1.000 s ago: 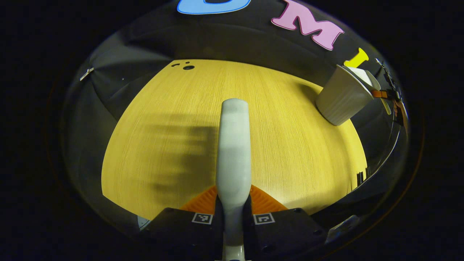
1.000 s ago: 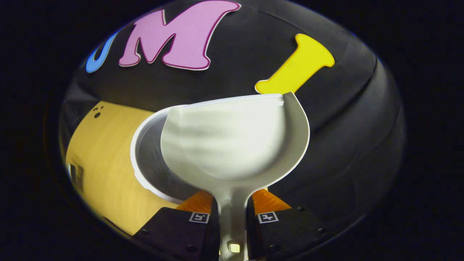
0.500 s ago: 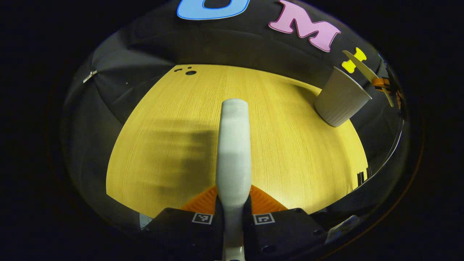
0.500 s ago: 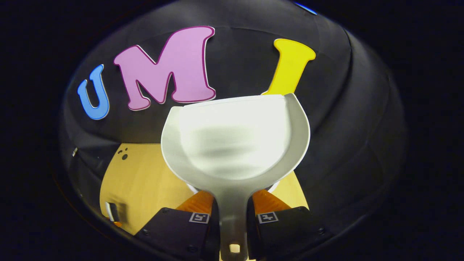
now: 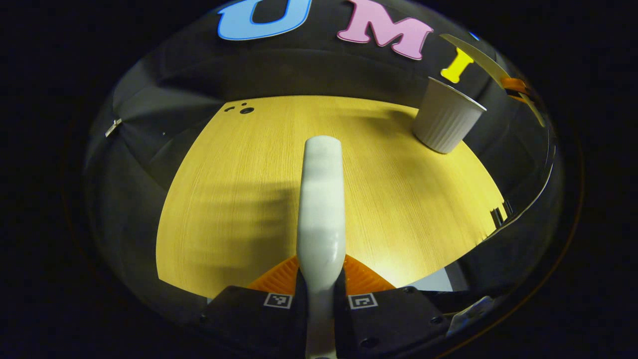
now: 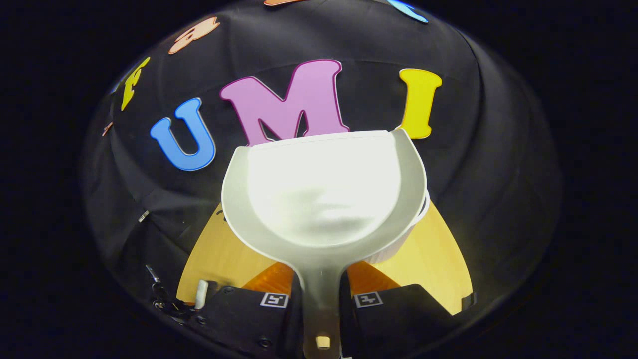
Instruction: Pick up the small broom and dustpan from the desktop, sweep the trash into the dustpan with the broom, and then empty the trash into the garbage bin.
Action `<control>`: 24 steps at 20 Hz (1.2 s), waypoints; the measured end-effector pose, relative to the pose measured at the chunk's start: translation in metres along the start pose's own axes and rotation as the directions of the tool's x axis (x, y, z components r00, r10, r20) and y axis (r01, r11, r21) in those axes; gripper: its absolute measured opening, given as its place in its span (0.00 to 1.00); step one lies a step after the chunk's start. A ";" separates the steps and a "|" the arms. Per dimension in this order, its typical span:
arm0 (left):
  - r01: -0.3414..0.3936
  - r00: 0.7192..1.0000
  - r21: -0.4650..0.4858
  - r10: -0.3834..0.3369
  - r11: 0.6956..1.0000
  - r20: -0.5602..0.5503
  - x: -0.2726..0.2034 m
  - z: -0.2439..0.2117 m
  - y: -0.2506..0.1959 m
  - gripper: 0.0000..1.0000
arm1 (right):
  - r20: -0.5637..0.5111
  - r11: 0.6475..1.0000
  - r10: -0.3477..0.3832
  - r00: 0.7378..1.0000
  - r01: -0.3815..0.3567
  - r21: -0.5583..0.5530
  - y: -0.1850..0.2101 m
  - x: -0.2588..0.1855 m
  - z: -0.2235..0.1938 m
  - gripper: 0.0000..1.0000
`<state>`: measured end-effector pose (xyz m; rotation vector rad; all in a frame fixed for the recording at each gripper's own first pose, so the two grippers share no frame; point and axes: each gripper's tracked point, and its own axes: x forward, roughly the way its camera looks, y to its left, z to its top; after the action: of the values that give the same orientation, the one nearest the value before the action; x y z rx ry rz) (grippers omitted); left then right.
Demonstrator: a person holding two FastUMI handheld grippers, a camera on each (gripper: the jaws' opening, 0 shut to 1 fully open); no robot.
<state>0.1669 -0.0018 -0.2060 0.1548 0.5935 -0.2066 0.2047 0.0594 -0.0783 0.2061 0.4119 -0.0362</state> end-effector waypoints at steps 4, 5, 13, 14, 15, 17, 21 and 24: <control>-0.005 1.000 0.087 0.004 0.996 0.015 0.001 -0.009 -0.004 0.27 | -0.075 0.998 0.063 0.995 -0.062 0.017 0.054 -0.010 -0.070 0.33; 0.017 1.000 0.073 -0.018 0.997 0.018 -0.003 -0.014 -0.007 0.27 | -0.098 0.997 0.077 0.992 -0.074 0.029 0.066 -0.010 -0.087 0.33; 0.038 0.999 0.008 -0.038 0.999 -0.006 0.003 -0.035 -0.008 0.24 | -0.264 0.998 0.063 0.963 -0.055 0.040 0.082 0.006 -0.216 0.33; 0.026 1.000 0.010 -0.026 1.000 -0.015 0.006 -0.037 -0.004 0.27 | -0.285 0.998 0.053 0.957 -0.043 0.041 0.078 0.009 -0.230 0.33; 0.014 1.000 0.011 -0.014 1.000 -0.027 0.011 -0.038 0.001 0.27 | -0.305 0.998 0.050 0.951 -0.036 0.049 0.075 0.013 -0.247 0.33; -0.007 0.999 -0.002 0.007 1.000 -0.049 0.021 -0.036 0.008 0.27 | -0.347 0.998 0.039 0.937 -0.017 0.067 0.070 0.028 -0.273 0.33; -0.025 0.998 -0.041 0.023 0.999 -0.065 0.036 -0.026 0.009 0.27 | -0.414 0.998 0.018 0.910 0.007 0.059 0.061 0.055 -0.308 0.33; -0.040 0.996 -0.048 0.035 0.998 -0.087 0.057 -0.017 0.005 0.27 | -0.456 0.999 0.009 0.890 0.012 0.043 0.056 0.076 -0.326 0.29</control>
<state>0.2048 -0.0022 -0.2517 0.1276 0.6804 -0.1493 0.1507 0.1814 -0.3903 0.2594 0.8834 0.0020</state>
